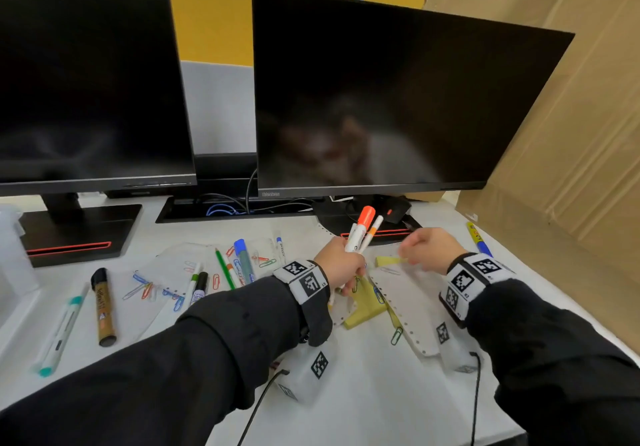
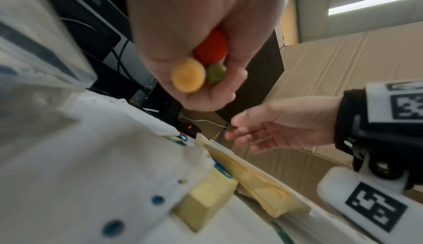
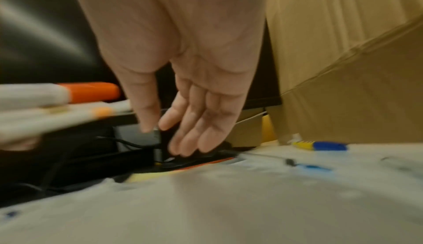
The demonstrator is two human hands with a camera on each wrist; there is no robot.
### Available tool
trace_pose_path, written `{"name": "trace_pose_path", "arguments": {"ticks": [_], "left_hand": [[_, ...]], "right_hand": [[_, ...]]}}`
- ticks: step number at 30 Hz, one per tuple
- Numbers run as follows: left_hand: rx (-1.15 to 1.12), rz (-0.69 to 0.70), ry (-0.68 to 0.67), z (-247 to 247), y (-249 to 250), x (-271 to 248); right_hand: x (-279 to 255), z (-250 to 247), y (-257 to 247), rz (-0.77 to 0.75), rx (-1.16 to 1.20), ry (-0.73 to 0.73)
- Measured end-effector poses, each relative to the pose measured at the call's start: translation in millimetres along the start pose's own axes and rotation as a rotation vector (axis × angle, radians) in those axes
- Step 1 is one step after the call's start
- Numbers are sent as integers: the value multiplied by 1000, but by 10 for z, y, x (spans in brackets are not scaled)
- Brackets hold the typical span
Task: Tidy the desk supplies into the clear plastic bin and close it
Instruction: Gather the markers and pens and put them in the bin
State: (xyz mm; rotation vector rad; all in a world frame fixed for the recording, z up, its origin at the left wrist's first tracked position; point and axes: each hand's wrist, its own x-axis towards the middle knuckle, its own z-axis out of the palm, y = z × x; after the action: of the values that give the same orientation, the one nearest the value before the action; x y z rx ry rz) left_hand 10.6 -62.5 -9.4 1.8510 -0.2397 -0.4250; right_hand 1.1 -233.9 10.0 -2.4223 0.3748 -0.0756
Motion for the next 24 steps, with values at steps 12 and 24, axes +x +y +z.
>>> {"name": "trace_pose_path", "arguments": {"ticks": [12, 24], "left_hand": [[397, 95, 257, -174, 13, 194], [506, 170, 163, -103, -17, 350]], "right_hand": [[292, -86, 358, 205, -478, 5], [485, -37, 362, 273, -480, 105]]}}
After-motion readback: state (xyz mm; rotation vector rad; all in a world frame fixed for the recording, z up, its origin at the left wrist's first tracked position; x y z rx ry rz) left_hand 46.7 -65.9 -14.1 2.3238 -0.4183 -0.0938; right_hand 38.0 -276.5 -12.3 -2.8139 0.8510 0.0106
